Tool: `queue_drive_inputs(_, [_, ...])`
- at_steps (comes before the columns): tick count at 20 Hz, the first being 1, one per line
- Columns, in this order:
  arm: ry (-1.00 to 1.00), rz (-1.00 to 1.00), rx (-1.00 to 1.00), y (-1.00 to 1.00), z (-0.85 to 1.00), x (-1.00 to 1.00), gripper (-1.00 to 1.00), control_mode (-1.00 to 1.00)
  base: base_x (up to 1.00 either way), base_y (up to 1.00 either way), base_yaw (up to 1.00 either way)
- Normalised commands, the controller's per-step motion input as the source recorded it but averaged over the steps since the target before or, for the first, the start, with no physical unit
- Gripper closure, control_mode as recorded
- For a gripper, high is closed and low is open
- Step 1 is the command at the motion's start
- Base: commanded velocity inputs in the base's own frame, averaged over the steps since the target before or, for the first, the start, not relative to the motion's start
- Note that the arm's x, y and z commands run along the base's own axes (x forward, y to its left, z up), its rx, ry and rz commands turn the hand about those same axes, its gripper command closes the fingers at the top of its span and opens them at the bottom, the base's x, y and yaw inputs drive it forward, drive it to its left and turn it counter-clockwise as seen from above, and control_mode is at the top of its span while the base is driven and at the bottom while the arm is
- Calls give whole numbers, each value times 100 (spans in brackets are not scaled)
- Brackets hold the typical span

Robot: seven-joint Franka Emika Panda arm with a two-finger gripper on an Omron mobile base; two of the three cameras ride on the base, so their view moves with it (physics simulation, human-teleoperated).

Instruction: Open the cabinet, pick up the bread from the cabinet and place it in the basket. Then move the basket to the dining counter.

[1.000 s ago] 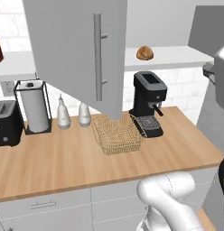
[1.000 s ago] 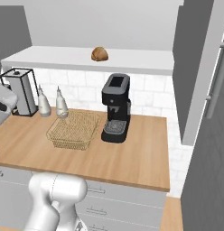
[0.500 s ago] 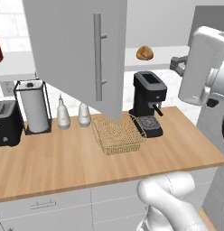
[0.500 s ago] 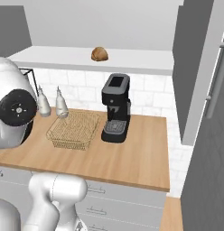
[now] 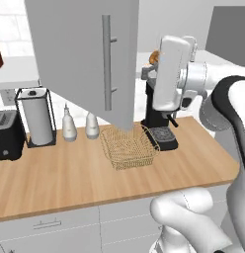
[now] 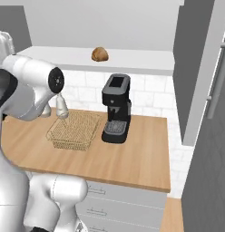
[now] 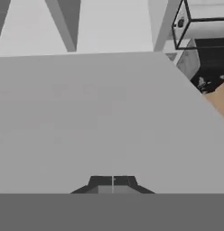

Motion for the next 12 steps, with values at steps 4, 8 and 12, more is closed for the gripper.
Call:
queue_drive_inputs(4, [10, 49, 15, 100, -13, 39, 100, -100, 0, 0, 0])
queue_drive_inputs(8, [9, 42, 8, 100, 0, -22, 100, -100, 0, 0, 0])
queue_drive_inputs(12, [5, 31, 0, 100, 0, -38, 100, -100, 0, 0, 0])
